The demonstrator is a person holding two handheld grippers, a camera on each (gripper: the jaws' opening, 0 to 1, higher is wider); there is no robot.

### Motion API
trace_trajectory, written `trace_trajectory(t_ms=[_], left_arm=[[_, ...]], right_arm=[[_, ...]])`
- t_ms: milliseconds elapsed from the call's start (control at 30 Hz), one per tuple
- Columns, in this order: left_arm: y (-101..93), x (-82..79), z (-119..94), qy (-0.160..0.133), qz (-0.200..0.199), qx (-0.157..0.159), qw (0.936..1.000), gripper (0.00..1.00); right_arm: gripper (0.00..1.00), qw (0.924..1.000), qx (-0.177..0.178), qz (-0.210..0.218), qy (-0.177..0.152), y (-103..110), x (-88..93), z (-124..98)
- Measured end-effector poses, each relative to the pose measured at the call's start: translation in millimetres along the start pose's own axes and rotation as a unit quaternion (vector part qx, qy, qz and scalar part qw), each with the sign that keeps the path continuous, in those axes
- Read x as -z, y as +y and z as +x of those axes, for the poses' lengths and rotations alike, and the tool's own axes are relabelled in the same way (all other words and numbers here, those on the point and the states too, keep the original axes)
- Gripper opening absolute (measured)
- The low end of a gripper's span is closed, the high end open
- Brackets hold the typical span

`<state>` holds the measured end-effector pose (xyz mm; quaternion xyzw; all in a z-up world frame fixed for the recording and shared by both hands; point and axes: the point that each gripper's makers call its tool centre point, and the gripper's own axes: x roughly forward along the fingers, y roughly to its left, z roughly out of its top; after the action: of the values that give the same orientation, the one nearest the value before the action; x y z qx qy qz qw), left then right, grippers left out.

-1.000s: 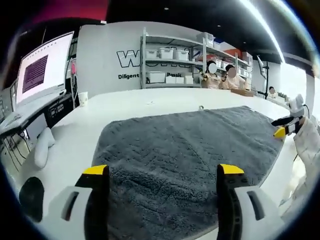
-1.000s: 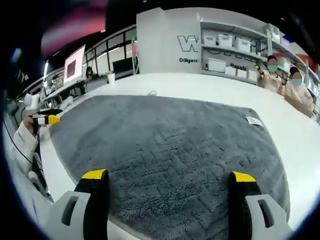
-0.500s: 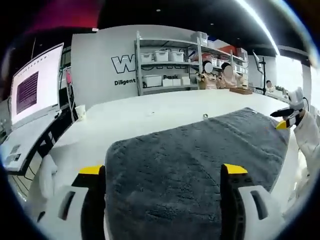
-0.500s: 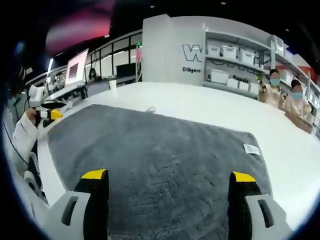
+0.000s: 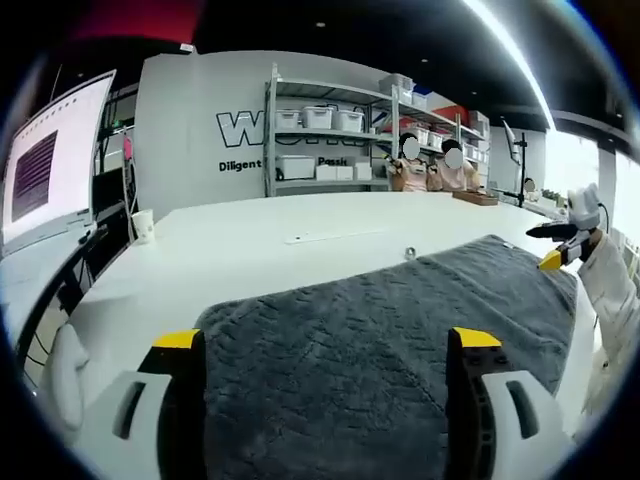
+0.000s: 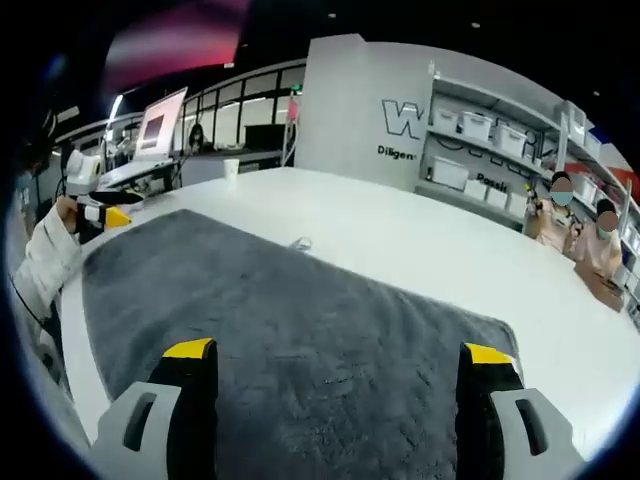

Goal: Open the folded towel by lifting each exposed corner and separating the folded layers until the towel lies flat within the target outline without major curled edges

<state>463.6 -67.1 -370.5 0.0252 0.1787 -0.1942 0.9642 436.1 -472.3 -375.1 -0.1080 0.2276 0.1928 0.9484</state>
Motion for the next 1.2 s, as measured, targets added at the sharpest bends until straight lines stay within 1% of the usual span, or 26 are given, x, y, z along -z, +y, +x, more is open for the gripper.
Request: trace_trajectory(t_ms=[133,200,333,433,567,633,833,967,1067,1133,1200], left_arm=[[-5.1,-1.5,12,0.002,0.004,0.013,0.9999,0.99],[-6.1,-1.4,18,0.006,0.005,0.015,0.9999,0.99],[-1.1,-2.1,26,0.005,0.007,0.014,0.9999,0.99],[5.7,-3.1,34,-0.001,0.0,0.015,0.9999,0.99],[12.6,4.0,45,0.007,-0.005,0.013,0.9999,0.98],[15.5,10.6,51,0.017,-0.007,0.012,0.9998,0.97],[16.8,26.5,63,0.036,-0.016,0.017,0.9991,0.96],[15.3,35.8,68,0.045,-0.021,0.019,0.9986,0.96],[12.1,42.3,70,0.051,-0.023,0.022,0.9982,0.96],[11.1,44.7,69,0.052,-0.013,0.021,0.9983,0.96],[11.6,47.1,68,0.061,-0.002,0.018,0.998,0.95]], right_arm=[[0.99,0.9999,-0.012,-0.005,-0.012,6,-13.5,12],[0.99,0.9999,-0.012,-0.005,-0.009,6,-15.2,18],[0.98,0.9998,-0.013,0.003,-0.013,6,-19.8,28],[0.98,0.9996,-0.011,0.017,-0.02,3,-25.3,43],[0.97,0.9996,-0.008,0.022,-0.015,3,-25.7,58],[0.97,0.9997,-0.008,0.021,-0.013,4,-25.4,65],[0.96,0.9999,-0.015,0.007,0.004,9,-15.5,85],[0.95,0.9992,-0.03,0.017,0.022,16,-3.1,95],[0.94,0.9987,-0.038,0.023,0.025,21,1.6,98],[0.94,0.9982,-0.044,0.019,0.036,24,7.9,101],[0.95,0.9977,-0.046,0.014,0.047,26,14.3,102]])
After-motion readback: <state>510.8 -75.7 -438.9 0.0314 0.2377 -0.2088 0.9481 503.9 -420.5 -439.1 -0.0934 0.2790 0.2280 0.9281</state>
